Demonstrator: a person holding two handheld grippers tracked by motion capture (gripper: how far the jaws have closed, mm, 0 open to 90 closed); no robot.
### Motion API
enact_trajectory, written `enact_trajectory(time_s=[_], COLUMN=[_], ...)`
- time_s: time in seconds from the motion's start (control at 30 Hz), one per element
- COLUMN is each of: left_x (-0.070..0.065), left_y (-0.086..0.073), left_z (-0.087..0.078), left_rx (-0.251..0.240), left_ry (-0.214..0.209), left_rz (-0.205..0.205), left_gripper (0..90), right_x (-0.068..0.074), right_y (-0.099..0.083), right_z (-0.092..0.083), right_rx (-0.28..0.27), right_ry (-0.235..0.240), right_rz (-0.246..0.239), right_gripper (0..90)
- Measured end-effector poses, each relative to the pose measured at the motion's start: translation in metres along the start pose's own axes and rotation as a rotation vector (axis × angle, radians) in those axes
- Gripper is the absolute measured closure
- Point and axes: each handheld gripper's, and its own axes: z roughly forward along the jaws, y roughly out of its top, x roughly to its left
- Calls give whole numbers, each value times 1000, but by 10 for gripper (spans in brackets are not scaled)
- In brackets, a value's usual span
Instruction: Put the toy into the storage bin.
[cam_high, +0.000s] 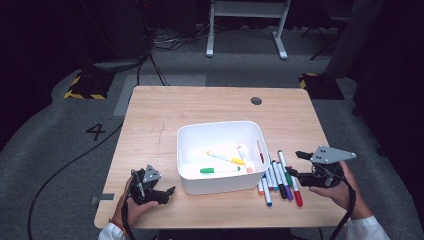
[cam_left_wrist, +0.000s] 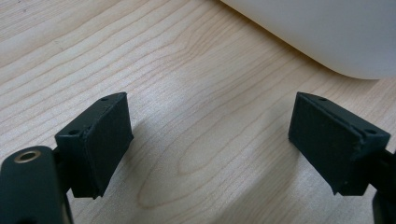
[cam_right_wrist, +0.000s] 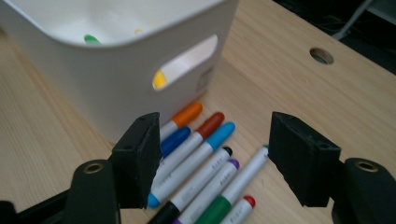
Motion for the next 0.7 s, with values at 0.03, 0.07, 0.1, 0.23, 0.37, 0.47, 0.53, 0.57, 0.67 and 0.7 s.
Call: enact_trajectory(time_s=[0.03,0.07,0.1,0.23,0.37,0.47,0.53,0.57,0.67,0.7], left_x=[0,0,0,0,0,0,0,0,0,0], left_y=[0,0,0,0,0,0,0,0,0,0], left_z=[0,0,0,0,0,0,0,0,0,0], left_rx=[-1,0,0,0,0,-1,-1,-1,-1,-1], left_ry=[-1,0,-1,0,-1,4,3,3,3,3], left_rz=[-3,0,-3,0,-3,-5,-5,-5,-5,-5], left_gripper=[136,136,136,136,136,136,136,136,136,136], right_x=[0,-1,-1,0,0,1,3,4,8,8], right_y=[-5,-10,-18,-40,-62,-75,-83,-85,-92,-94], right_z=[0,1,2,4,7,9,10,11,13,13], right_rx=[7,11,20,51,93,116,128,135,152,155], right_ry=[-1,-3,-5,-10,-11,-2,10,14,14,18], right_rz=[5,13,27,64,98,120,137,141,149,151], right_gripper=[347,346,345,344,340,338,338,338,338,338])
